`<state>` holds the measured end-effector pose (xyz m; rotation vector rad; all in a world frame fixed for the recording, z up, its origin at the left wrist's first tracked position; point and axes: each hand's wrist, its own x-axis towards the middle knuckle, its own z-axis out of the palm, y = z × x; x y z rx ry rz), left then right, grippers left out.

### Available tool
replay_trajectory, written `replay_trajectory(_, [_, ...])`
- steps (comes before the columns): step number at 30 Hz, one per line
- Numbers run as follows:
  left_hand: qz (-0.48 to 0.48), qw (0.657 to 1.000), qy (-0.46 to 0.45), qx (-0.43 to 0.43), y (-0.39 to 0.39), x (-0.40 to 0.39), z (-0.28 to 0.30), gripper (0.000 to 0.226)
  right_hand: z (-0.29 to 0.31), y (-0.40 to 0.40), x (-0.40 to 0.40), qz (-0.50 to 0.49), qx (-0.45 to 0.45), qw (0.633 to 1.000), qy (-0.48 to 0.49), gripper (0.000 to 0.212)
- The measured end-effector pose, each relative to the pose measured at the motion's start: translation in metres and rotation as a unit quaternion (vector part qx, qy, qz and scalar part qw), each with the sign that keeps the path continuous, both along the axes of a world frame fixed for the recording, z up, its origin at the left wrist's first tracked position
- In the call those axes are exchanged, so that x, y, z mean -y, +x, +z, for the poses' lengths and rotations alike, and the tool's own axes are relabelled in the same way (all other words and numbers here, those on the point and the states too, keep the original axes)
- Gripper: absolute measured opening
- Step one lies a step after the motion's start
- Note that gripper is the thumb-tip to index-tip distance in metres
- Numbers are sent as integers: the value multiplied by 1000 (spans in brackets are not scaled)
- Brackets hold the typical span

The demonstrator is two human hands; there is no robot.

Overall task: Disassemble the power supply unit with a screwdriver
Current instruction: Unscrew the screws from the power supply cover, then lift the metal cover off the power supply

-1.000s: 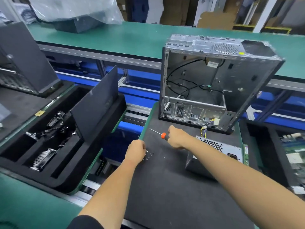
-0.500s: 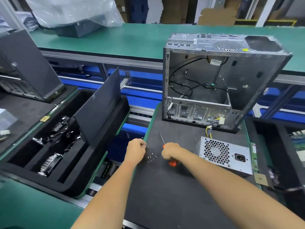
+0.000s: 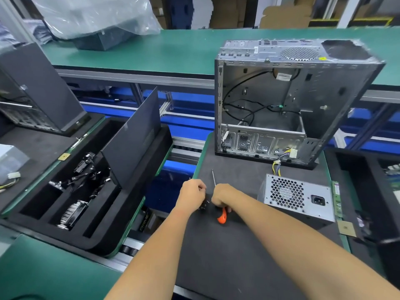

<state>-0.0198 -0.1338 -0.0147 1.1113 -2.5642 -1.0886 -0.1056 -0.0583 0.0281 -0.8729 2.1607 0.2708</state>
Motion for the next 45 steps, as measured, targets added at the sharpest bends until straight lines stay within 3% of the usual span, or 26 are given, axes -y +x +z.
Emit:
replay_trajectory(2, [0,1000,3,-11,-7,-4,6,18,14,-8,-4,-17,-22,998,-49,14])
replay_trajectory(8, [-19,994,95,-41,-61,-44,48,12,96,-67,-32,-83,-110,962,-237,22])
replay_trajectory(11, [-98,979,172,56,-93,-82,64,47,125,-101,-70,-142,-148,938,-278,23])
replay_trajectory(14, [-98,963,223,113,-113,-109,63,82,124,-129,-128,-197,-177,938,-225,17])
replay_trajectory(16, [-77,958,248,120,-118,-117,58,77,115,-137,-167,-260,-146,939,-174,29])
replay_trajectory(19, [-34,929,344,130,-118,-116,60,52,97,-142,-211,-383,-47,912,-140,38])
replay_trajectory(22, [-25,895,407,182,-114,-114,67,51,76,-140,-239,-440,61,892,-86,39])
replay_trajectory(26, [-45,858,478,180,-109,-117,73,43,39,-130,-253,-530,249,806,-84,53])
replay_trajectory(29, [-39,860,486,152,-99,-125,77,31,33,-122,-248,-513,352,770,-144,37])
replay_trajectory(36, [7,873,484,51,-85,-143,85,13,41,-122,-240,-523,349,750,-205,22])
replay_trajectory(41, [14,859,510,-40,-84,-151,71,40,22,-107,-238,-572,322,697,-288,22])
replay_trajectory(45, [34,856,512,-62,-73,-151,45,48,8,-99,-235,-577,299,690,-319,29])
